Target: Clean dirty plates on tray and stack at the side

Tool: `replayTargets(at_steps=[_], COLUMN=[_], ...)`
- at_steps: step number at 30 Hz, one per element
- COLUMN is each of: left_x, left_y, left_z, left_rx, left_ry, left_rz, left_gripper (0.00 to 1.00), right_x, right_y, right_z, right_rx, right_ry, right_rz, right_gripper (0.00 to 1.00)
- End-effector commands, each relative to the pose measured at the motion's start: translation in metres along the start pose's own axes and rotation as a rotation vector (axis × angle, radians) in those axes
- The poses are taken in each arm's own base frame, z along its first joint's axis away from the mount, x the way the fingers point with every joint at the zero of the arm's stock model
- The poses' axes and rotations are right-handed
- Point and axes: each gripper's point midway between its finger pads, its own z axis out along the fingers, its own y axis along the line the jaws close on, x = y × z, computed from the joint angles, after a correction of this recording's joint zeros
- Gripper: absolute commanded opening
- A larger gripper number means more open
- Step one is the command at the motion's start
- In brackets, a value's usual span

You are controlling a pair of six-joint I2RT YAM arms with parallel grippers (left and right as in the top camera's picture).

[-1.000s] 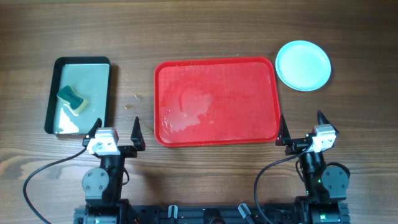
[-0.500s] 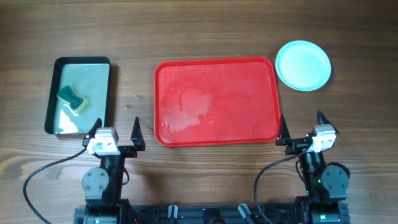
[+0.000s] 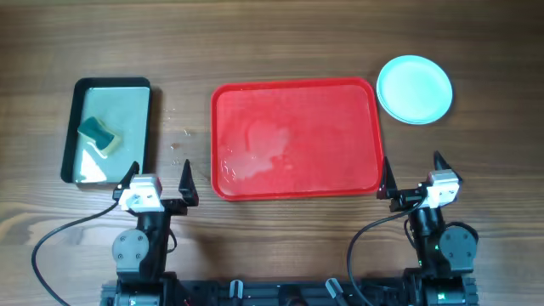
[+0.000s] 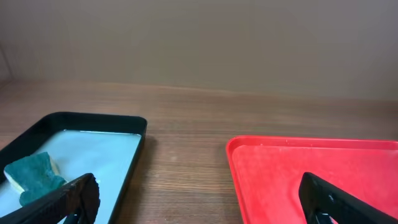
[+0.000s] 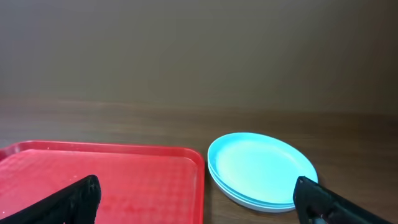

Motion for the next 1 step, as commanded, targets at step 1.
replayTargets(at_steps=[1], left_x=[0.0009], left_y=[-0.0001], left_z=[0.0001], left_rx=[-0.002], left_ry=[-0.007], left_rz=[0.019], left_gripper=[1.00], right_x=[-0.0016], right_y=[-0.0009], right_z=[-0.0004], right_rx=[0.007], right_ry=[-0.009], right_rz=[0.014], right_gripper=[1.00])
